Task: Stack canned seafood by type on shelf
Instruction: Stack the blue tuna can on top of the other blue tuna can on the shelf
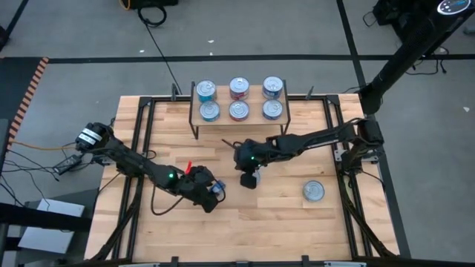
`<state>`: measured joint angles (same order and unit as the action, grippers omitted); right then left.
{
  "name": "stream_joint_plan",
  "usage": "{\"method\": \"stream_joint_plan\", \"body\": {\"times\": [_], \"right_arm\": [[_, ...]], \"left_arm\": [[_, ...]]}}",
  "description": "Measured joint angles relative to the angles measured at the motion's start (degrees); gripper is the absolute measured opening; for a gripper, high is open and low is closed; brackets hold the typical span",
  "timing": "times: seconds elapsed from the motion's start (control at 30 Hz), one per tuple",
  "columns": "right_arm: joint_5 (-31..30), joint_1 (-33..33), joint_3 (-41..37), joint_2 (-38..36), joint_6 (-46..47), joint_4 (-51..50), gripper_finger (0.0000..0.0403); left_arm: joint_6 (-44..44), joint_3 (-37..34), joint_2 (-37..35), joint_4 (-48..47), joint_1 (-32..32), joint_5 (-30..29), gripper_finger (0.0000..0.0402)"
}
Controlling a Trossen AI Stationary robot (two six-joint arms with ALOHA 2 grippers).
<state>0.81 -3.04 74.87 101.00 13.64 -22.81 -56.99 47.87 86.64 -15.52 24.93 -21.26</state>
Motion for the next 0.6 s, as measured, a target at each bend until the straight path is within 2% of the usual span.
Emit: {"method": "stream_joint_plan", "body": {"times": [0.3,0.5,0.6], "right_arm": [[4.49,2.9,0.02,-6.09,-9.21,-5.09,0.0009],[4.84,5.28,0.02,-9.75,-13.63,-6.1,0.0009],[4.84,6.4,0.02,-11.08,-14.91,-6.37,0.0009]], "left_arm": [[-0.62,1.87,-0.44,0.12,-0.46,0.44,0.0154],[-0.64,3.76,-0.44,-0.53,-1.69,0.43,0.0068],[-0.46,3.76,-0.44,0.61,-2.01,0.98,0.0039]]}}
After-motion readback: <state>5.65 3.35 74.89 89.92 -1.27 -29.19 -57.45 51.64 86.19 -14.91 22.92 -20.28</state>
